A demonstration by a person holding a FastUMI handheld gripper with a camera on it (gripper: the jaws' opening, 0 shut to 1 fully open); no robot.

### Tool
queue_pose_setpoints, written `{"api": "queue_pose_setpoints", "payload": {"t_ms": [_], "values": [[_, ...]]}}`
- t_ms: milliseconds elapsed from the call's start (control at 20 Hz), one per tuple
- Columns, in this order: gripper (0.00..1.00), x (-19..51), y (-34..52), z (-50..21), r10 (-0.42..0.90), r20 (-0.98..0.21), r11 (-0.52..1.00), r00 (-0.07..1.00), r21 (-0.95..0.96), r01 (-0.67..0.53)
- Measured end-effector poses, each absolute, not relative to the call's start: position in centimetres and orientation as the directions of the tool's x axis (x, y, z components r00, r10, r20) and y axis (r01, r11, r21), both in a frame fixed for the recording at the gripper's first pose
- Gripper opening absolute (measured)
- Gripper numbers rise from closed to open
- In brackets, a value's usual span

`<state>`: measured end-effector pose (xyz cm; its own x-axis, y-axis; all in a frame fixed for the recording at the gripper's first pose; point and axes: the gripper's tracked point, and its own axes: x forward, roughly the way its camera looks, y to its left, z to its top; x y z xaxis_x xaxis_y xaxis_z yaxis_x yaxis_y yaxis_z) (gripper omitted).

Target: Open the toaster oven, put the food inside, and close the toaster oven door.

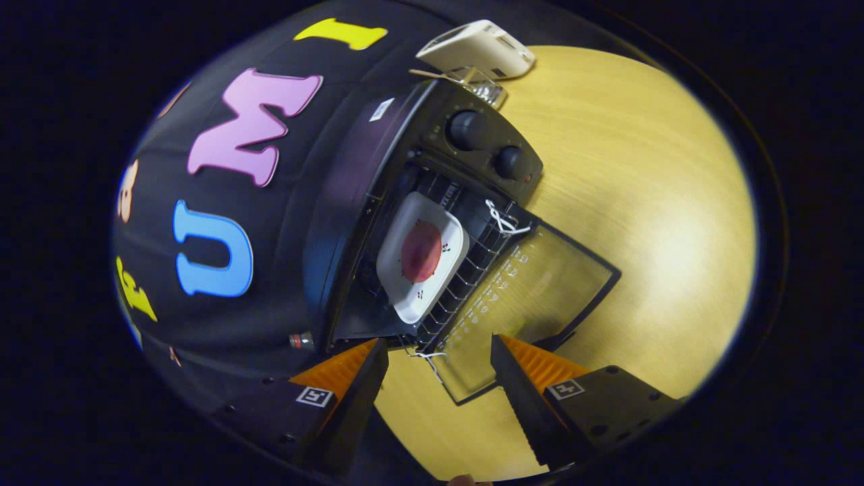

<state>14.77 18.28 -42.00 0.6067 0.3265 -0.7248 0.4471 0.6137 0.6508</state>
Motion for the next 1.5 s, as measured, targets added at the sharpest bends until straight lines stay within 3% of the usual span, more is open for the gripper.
{"api": "queue_pose_setpoints", "payload": {"t_ms": [350, 600, 750, 1000, 1500], "values": [[0.98, 10.7, 15.7, -42.7, 0.225, -0.73, 0.912, 0.645, 0.391, 0.124], [0.99, 7.7, 16.3, -44.9, 0.181, -0.749, 0.982, 0.637, 0.166, -0.084], [0.99, 6.4, 17.2, -47.0, 0.177, -0.777, 0.983, 0.604, 0.112, -0.144], [0.99, 6.0, 18.6, -50.4, 0.165, -0.821, 0.983, 0.547, 0.091, -0.16], [0.99, 7.0, 19.3, -54.2, 0.095, -0.866, 0.995, 0.491, 0.07, -0.071]]}}
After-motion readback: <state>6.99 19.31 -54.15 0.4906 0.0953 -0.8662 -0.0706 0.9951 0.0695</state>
